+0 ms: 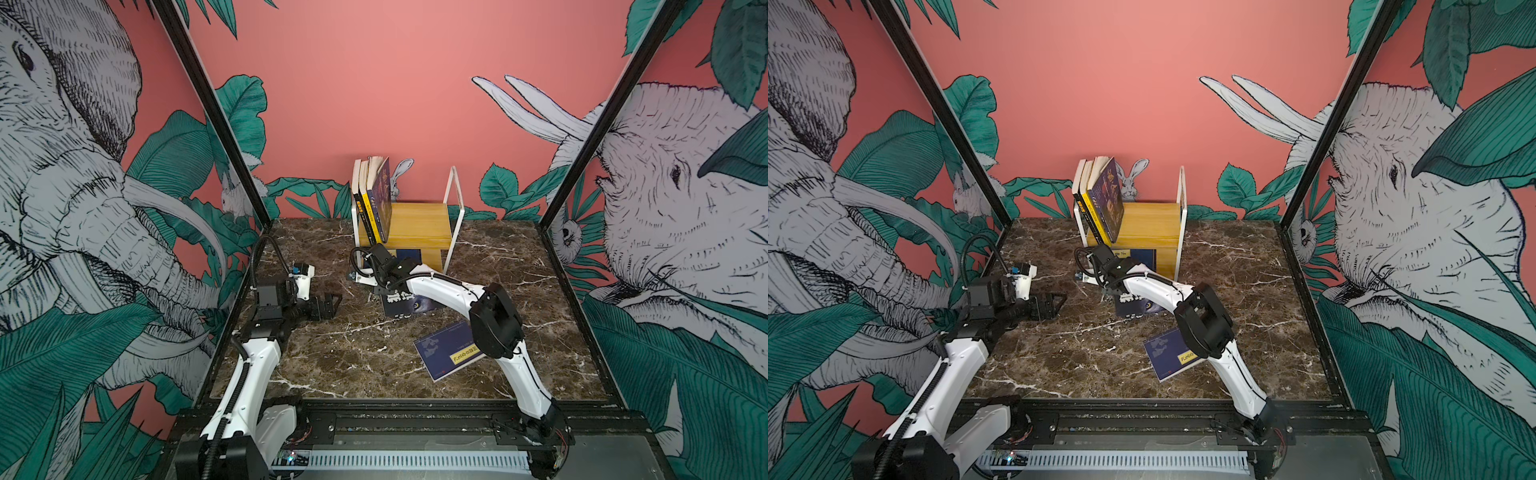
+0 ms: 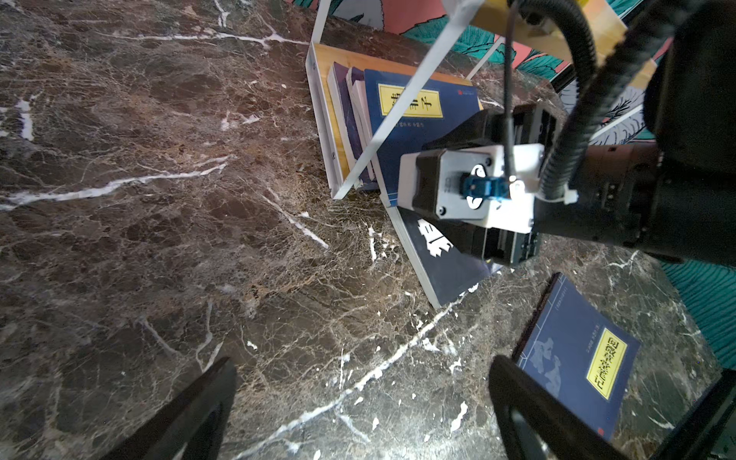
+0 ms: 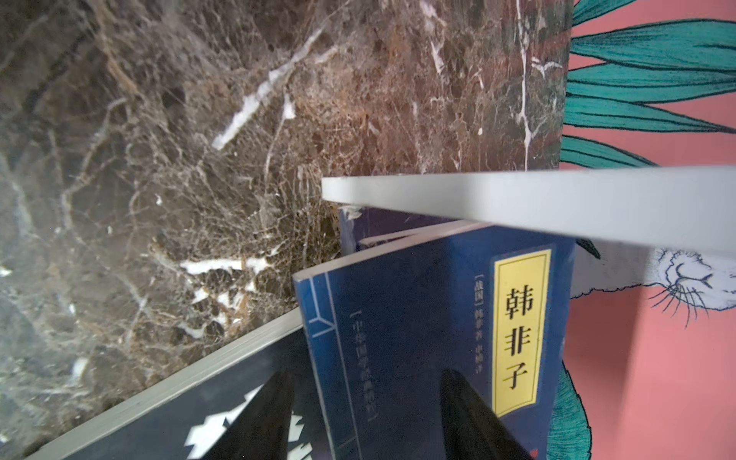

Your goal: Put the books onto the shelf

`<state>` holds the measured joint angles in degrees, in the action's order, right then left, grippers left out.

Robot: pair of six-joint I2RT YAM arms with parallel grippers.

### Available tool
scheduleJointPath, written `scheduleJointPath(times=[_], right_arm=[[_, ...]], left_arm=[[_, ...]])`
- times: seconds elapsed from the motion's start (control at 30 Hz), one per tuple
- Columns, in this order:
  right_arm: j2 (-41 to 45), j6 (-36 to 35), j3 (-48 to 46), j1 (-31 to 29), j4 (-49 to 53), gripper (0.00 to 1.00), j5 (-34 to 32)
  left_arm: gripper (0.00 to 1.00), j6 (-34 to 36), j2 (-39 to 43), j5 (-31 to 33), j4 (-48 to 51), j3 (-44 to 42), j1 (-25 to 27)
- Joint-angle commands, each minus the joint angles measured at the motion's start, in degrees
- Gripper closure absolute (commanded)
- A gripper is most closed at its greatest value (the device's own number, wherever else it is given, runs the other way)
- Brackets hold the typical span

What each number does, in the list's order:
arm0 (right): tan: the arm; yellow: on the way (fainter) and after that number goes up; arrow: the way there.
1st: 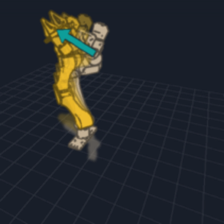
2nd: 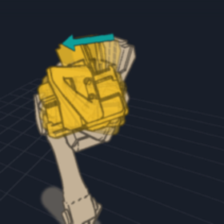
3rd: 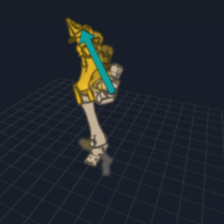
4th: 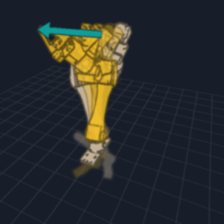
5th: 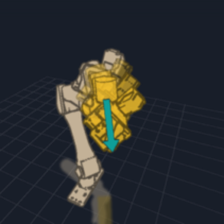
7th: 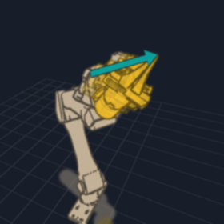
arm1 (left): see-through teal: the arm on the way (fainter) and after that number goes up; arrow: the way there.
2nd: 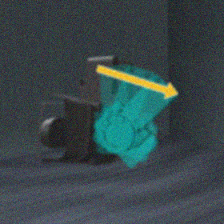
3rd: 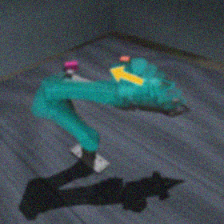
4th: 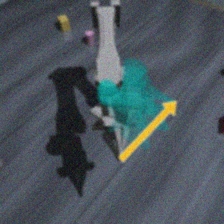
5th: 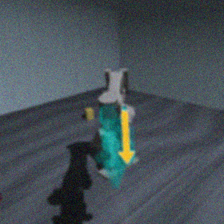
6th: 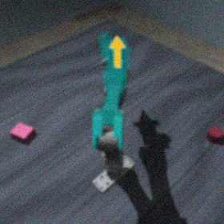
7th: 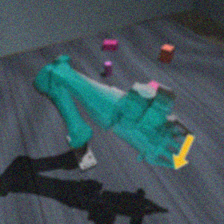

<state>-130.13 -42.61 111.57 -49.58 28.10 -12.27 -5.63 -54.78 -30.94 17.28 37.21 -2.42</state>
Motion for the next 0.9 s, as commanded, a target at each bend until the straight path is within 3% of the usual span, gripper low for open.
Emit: scheduleJointPath(times=[0.0,0.27,0.4,0.6,0.87], right_arm=[[-1.5,1.3,2.0,-0.1,0.3,0.44,-1.1],[-2.3,1.8,2.9,-0.1,0.1,0.46,-2.6],[-1.5,1.2,2.0,-0.1,0.5,0.39,0.2],[-2.1,0.6,2.2,0.0,0.9,0.37,0.5],[-3.4,1.6,3.6,0.0,-0.2,0.46,-1.7]], left_arm=[[0.01,0.2,0.7,-0.8,-0.6,-1.1,-0.4],[0.01,0.1,0.6,-0.8,-0.4,-0.9,-0.4],[0.01,0.0,0.4,-0.7,-1.1,-1.0,-0.4],[0.01,-0.1,0.3,-0.6,-0.9,-0.9,-0.5],[0.01,0.0,0.3,-0.6,-1.0,-1.0,-0.5]])
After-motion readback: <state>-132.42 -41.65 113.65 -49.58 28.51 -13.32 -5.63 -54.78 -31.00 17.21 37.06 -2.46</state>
